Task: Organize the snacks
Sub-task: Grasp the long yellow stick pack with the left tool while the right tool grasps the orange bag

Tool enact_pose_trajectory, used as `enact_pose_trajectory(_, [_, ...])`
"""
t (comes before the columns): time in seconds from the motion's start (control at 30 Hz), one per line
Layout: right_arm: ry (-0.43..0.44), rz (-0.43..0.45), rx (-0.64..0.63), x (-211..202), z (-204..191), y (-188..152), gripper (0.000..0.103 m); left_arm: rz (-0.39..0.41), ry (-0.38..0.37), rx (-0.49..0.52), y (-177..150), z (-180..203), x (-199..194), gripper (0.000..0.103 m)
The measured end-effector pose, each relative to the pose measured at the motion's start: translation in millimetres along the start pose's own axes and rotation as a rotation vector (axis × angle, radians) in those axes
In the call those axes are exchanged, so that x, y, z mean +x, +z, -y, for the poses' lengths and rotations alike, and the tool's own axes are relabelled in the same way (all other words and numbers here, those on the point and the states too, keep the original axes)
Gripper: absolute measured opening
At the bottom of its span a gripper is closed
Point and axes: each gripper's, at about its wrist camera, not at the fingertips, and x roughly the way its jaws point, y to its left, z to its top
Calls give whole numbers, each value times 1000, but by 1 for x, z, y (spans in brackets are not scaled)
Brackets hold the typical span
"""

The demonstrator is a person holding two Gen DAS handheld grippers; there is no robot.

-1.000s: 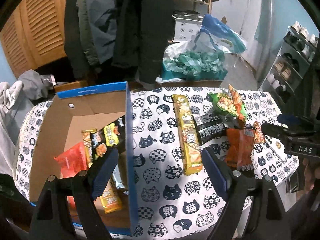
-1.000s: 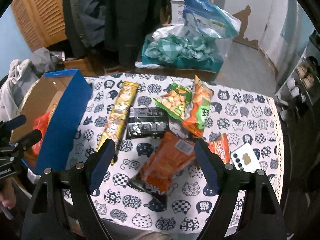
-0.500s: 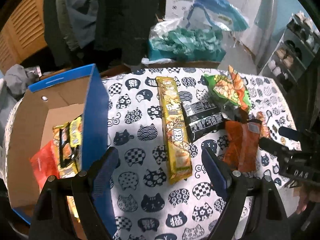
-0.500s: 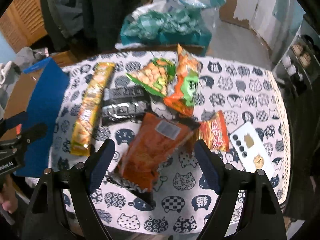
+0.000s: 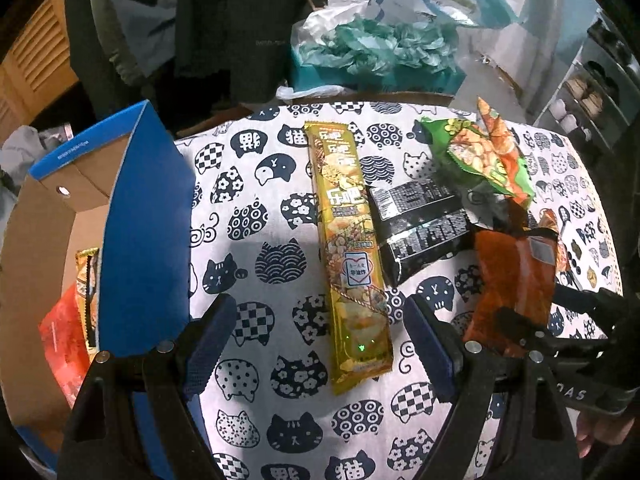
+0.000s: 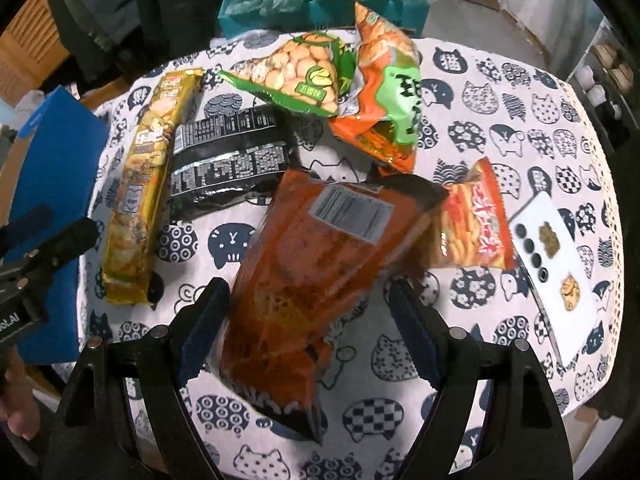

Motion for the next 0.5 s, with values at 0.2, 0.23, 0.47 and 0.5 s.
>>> enact_pose_trajectory(0.2, [-4,-21,3,19,-2,8,81,-22,11,0,8,3,18,86])
enact_pose_trajectory(0.23, [-3,-25,2,21,-1,8,81,-27,12,-1,8,3,22,86])
enact_pose_trajectory(0.47, [7,-26,-43,32,-4,13,76,-69,0,-8,11,7,47,87])
enact_pose_trajectory(0.5, [5,-23,-49,33,-6,15,74,-74,0,-8,11,8,49,86])
